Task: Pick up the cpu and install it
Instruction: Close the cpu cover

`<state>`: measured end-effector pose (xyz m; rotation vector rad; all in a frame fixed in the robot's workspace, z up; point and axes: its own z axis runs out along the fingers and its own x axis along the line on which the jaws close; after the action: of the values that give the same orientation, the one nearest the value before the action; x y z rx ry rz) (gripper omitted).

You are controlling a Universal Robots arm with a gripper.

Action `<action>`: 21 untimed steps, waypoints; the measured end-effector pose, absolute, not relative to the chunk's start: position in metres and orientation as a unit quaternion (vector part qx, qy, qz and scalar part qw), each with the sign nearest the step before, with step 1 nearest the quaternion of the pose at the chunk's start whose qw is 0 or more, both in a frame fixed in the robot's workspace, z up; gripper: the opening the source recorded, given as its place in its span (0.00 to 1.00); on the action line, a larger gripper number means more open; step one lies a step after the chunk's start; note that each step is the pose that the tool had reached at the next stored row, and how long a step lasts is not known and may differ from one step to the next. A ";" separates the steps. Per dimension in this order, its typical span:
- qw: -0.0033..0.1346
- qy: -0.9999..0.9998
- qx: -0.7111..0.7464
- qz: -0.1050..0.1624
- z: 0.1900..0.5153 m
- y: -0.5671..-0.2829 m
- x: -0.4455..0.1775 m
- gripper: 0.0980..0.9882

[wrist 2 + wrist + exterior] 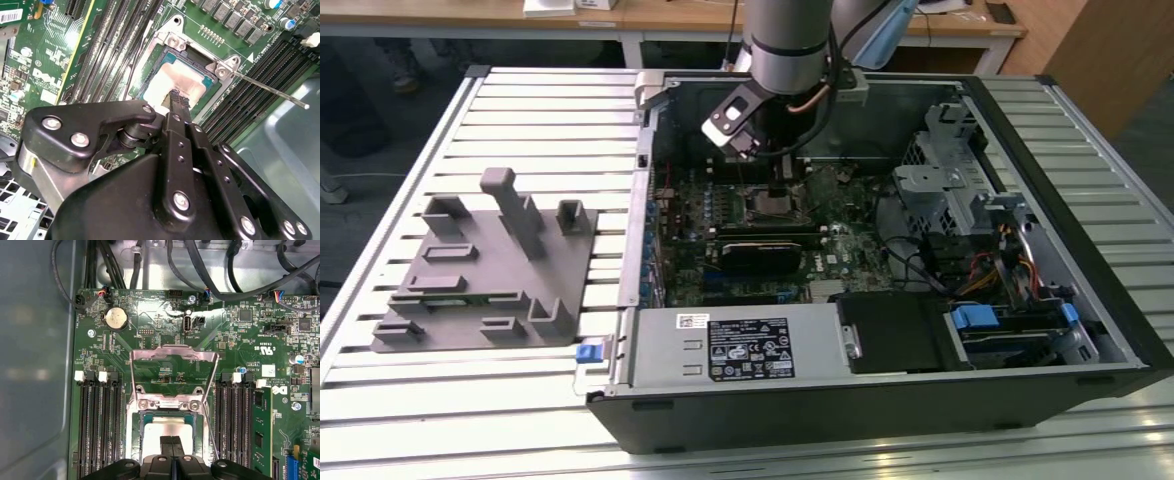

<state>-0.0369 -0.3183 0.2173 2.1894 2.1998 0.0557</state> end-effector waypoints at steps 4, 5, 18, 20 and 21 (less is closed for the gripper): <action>0.019 0.709 0.705 0.018 0.219 -0.318 -0.037 0.01; 0.019 0.709 0.705 0.018 0.219 -0.318 -0.037 0.01; 0.018 0.708 0.705 0.018 0.222 -0.318 -0.036 0.01; 0.018 0.708 0.705 0.017 0.222 -0.318 -0.036 0.01; 0.018 0.708 0.705 0.017 0.222 -0.318 -0.035 0.01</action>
<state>-0.0353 -0.3183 0.2219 2.1906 2.2006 0.0535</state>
